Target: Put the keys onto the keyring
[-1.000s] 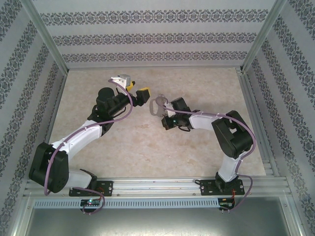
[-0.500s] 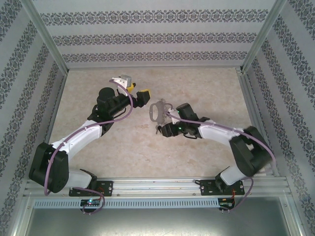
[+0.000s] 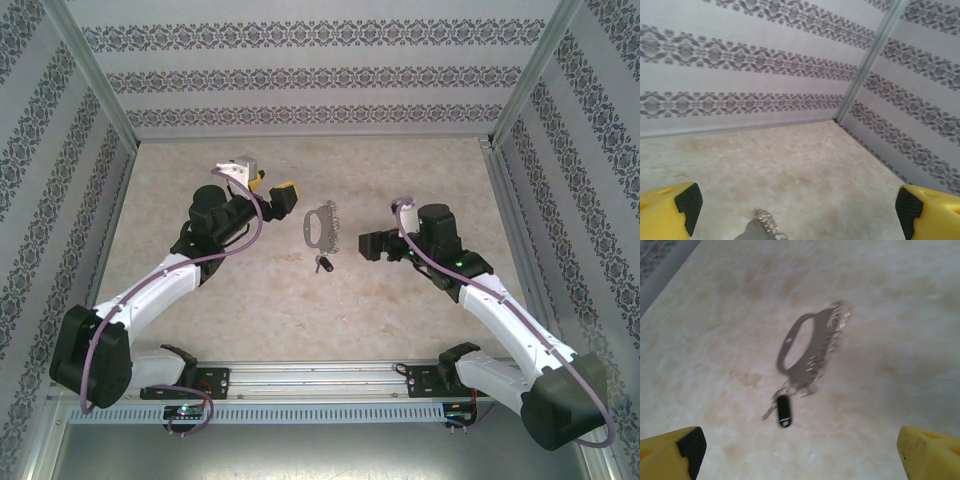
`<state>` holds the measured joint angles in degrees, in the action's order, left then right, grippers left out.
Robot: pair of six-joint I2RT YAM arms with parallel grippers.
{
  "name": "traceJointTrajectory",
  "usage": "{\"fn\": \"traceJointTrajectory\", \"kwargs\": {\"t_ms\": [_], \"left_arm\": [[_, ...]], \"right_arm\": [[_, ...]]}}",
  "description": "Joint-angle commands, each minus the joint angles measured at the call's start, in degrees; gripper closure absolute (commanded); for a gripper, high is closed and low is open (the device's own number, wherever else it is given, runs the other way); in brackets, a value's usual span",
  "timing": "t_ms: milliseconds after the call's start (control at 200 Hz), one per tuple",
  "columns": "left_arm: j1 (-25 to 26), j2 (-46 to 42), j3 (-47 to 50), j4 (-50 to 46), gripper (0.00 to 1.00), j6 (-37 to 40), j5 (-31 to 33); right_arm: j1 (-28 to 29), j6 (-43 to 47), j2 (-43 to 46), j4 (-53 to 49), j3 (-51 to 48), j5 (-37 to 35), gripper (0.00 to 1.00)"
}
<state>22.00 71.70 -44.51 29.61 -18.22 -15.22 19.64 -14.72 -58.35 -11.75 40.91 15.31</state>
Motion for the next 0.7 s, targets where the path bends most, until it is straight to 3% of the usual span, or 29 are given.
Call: {"fn": "traceJointTrajectory", "kwargs": {"t_ms": [0, 210, 340, 475, 585, 695], "left_arm": [[-0.6, -2.7, 3.4, 3.9, 0.00, 3.8, 8.5], [-0.6, -4.7, 12.4, 16.5, 0.00, 13.4, 25.4], [-0.8, -6.3, 15.0, 16.2, 0.00, 24.8, 34.2], [-3.1, -7.9, 20.3, 17.4, 0.00, 30.8, 41.4], [-6.8, -8.1, 24.0, 15.1, 0.00, 28.7, 41.4], [-8.5, -2.1, 25.7, 16.9, 0.00, 29.8, 40.6]], "right_arm": [[-2.2, -1.1, 0.2, 2.0, 1.8, -12.7, 0.02], [-5.8, 0.1, -5.3, 12.4, 1.8, -28.3, 0.02], [-8.9, 5.4, -11.3, 16.0, 2.5, -28.9, 0.02], [-10.3, 8.3, -14.9, 20.8, 0.0, -36.6, 0.02], [-12.5, 9.5, -14.9, 25.5, -3.7, -38.5, 0.02], [-15.5, 9.9, -14.6, 30.9, -7.3, -35.1, 0.02]]}}
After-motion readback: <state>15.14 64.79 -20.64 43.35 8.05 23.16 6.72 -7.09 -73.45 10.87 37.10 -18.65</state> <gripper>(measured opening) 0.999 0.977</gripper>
